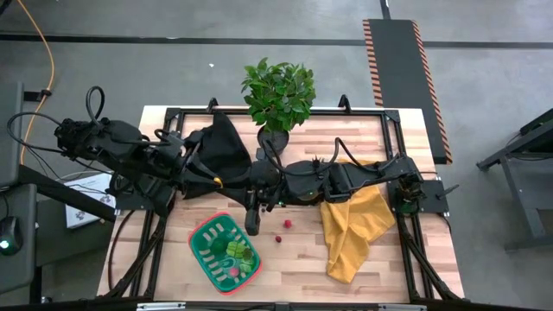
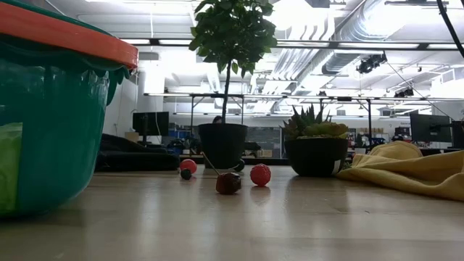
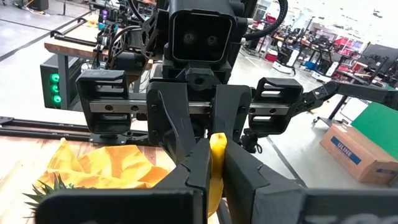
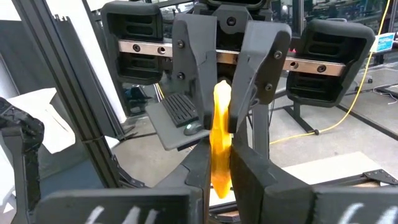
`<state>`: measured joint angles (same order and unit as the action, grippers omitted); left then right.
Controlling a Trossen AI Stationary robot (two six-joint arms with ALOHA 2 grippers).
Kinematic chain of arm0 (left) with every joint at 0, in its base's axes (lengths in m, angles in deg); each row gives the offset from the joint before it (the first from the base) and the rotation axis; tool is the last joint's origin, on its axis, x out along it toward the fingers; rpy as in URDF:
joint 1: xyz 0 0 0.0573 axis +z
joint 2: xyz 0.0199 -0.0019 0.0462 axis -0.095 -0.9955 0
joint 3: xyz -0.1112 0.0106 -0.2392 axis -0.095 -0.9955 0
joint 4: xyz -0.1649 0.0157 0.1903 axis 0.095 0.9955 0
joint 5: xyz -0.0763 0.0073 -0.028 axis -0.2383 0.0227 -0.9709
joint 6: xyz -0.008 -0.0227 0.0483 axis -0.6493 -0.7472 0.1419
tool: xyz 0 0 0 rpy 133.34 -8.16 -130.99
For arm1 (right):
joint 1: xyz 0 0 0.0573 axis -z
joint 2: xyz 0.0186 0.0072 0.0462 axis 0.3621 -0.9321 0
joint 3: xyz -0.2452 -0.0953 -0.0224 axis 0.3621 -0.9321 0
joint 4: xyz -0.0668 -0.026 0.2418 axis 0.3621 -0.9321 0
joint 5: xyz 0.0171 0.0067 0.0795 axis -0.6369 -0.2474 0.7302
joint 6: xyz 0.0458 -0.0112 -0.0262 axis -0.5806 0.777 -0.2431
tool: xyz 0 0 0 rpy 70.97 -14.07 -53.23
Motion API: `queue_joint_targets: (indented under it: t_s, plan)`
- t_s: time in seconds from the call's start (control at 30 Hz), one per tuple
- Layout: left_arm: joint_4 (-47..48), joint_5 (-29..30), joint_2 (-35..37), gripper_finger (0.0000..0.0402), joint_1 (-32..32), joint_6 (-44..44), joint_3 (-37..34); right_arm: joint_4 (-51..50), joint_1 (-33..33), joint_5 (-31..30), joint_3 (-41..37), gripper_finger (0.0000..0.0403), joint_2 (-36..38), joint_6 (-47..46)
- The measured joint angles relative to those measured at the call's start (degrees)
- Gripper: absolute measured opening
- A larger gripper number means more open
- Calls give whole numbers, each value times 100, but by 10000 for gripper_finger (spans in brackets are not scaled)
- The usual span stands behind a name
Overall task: Pick and placing Produce into tupperware
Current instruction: Put the yellow corn into the blue basket
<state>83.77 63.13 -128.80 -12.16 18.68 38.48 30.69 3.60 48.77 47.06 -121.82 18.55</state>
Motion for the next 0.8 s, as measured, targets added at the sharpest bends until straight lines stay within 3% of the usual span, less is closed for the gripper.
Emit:
queue_joint_targets:
  t_s: [0.33, 0.8]
  plan:
    - [-1, 0, 0, 14, 0, 47, 0, 0, 2, -2, 0, 42, 0, 109]
    - [-3, -4, 0, 16, -2, 140, 0, -56, 25, -125, 0, 135, 3, 93]
